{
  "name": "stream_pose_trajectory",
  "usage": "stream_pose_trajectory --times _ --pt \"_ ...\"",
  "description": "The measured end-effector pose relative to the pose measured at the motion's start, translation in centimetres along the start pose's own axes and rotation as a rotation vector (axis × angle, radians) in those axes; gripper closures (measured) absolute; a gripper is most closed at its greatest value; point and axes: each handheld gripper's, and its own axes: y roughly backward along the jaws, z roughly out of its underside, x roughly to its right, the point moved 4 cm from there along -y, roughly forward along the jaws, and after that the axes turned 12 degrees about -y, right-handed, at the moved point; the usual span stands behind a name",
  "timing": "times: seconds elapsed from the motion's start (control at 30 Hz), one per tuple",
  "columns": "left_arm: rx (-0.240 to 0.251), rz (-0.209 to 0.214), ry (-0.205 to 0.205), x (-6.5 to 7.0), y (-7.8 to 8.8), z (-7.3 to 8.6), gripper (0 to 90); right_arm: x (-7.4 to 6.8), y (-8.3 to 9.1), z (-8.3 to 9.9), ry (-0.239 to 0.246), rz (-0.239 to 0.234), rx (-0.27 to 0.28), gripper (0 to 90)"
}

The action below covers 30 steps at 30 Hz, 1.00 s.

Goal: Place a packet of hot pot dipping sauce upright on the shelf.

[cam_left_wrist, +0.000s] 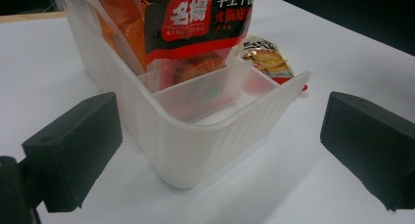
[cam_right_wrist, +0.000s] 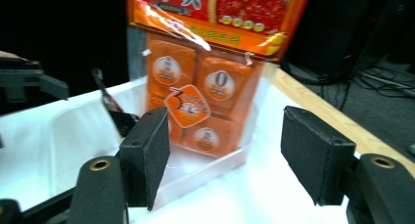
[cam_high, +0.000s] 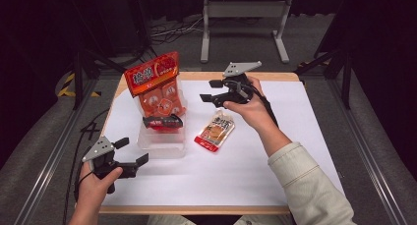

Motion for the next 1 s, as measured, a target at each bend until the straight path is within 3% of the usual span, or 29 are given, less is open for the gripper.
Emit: stream_pose_trajectory --times 0.2,0.3,0.5,1.0 --pt "-0.002 0.001 0.001 0.0 0.0 0.0 2.8 1.6 0.8 0.4 -0.029 0.032 0.031 40.0" --pt "-0.001 0.001 0.000 0.0 -0.1 0.0 2.8 2.5 1.2 0.9 -0.055 0.047 -0.017 39.2" --pt "-0.003 0.003 -0.001 0.0 -0.1 0.0 2.8 3.9 1.3 1.7 -0.069 0.063 -0.026 36.1" --pt "-0.004 0.004 0.002 0.1 -0.1 0.1 2.8 7.0 -0.4 6.6 -0.142 0.127 -0.020 37.1"
